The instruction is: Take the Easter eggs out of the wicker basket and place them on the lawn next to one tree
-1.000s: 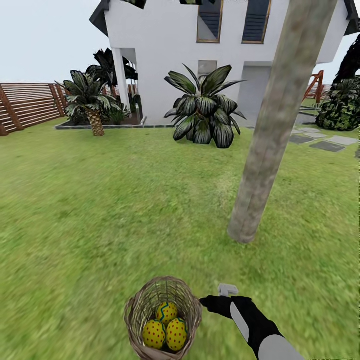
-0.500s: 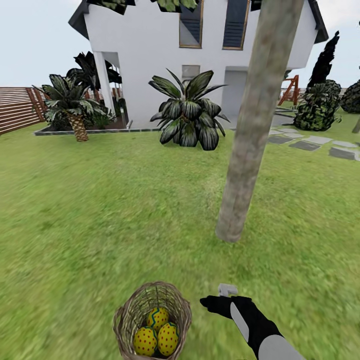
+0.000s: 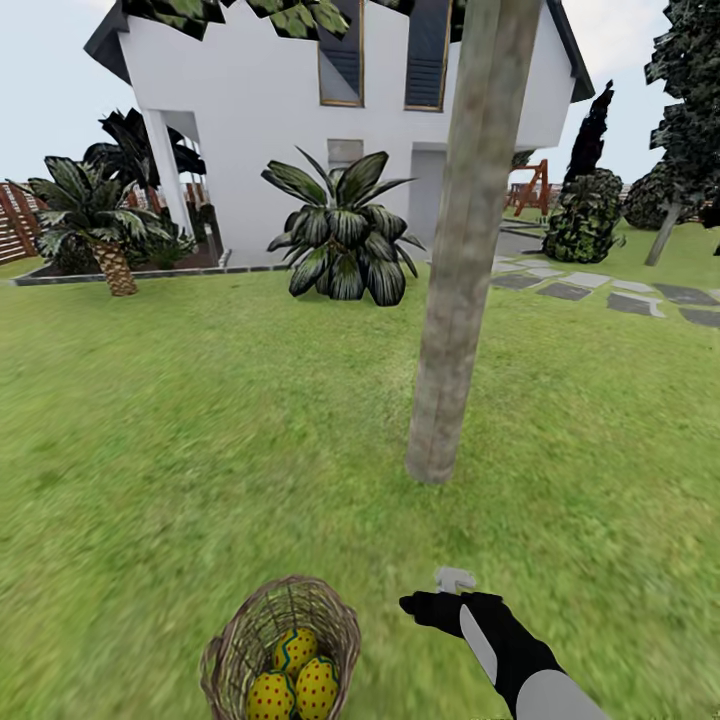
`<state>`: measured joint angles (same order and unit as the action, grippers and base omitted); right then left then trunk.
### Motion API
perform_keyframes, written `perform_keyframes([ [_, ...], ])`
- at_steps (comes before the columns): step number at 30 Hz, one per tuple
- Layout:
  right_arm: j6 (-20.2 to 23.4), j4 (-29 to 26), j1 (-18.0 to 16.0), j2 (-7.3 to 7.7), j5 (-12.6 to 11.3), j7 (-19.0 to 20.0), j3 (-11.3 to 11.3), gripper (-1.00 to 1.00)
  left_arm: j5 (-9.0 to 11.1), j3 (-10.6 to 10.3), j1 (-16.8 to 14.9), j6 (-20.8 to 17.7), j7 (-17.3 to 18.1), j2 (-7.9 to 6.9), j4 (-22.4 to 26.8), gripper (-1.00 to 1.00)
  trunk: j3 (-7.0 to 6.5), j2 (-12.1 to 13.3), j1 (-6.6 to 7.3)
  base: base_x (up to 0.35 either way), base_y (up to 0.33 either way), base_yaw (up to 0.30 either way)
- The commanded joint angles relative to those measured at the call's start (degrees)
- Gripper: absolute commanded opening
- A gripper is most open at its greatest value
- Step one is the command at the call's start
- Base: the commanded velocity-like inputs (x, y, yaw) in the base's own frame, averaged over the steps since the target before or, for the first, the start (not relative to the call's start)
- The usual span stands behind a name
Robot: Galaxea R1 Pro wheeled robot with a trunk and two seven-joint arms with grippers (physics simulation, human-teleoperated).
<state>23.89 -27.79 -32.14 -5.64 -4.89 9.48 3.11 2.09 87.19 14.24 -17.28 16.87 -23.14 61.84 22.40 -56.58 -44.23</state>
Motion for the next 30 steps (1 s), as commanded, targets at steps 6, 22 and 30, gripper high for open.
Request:
perform_keyframes([
  [6,0.4,-0.1,0.0,-0.07,-0.3,0.1,0.3,1.0,0.2,0.1,0.0,-0.4,0.2,-0.04,0.1,1.0,-1.42,2.4,1.31,0.0,0.0,-0.213],
  [22,0.3,-0.1,0.0,-0.07,-0.3,0.1,0.2,1.0,0.2,0.1,0.0,-0.4,0.3,-0.01,0.2,1.0,-4.45,8.8,4.83,0.0,0.0,-0.033],
  [30,0.3,0.0,0.0,-0.14,-0.3,0.1,0.2,1.0,0.2,0.0,0.0,-0.4,0.3,-0.05,0.1,1.0,-5.89,12.0,6.59,0.0,0.0,0.0],
])
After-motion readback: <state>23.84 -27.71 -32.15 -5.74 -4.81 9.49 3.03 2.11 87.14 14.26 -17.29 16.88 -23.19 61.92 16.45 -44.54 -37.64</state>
